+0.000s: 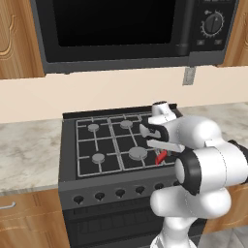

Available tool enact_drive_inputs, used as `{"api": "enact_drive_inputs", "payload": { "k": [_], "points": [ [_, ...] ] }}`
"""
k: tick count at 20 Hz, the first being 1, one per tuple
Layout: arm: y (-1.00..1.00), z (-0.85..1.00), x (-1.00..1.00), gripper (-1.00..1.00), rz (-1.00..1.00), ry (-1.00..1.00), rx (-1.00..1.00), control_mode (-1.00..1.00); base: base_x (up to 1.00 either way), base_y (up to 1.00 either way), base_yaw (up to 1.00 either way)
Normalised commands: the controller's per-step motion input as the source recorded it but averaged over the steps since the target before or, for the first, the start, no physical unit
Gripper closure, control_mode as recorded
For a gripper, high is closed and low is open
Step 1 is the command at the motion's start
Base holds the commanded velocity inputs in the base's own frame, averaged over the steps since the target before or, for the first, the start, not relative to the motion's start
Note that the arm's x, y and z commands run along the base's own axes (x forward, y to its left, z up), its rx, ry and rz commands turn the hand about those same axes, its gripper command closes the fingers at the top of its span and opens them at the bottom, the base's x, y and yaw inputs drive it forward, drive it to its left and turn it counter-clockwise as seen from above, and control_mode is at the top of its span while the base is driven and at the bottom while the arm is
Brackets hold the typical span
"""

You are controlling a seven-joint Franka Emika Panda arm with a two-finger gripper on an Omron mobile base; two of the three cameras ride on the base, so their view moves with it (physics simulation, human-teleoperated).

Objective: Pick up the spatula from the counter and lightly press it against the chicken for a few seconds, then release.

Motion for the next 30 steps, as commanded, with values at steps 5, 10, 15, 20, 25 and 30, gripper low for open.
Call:
{"api": "enact_drive_inputs", "payload": {
  "k": [5, 10, 15, 20, 25, 30],
  "points": [
    [0.00, -0.05, 0.00, 1.00, 0.00, 0.03, 0.00, -1.00, 0.00, 0.00, 0.00],
    [0.00, -0.03, -0.03, 1.00, 0.00, 0.02, 0.00, -1.00, 0.00, 0.00, 0.00],
    [0.00, 0.00, -0.08, 1.00, 0.00, 0.00, 0.00, -1.00, 0.00, 0.00, 0.00],
    [0.00, 0.00, -0.09, 1.00, 0.00, 0.00, 0.00, -1.00, 0.00, 0.00, 0.00],
    [0.00, -0.08, -0.10, 1.00, 0.00, 0.00, 0.00, -1.00, 0.00, 0.00, 0.00],
    [0.00, -0.05, -0.07, 1.00, 0.00, 0.01, 0.00, -1.00, 0.00, 0.00, 0.00]
  ]
}}
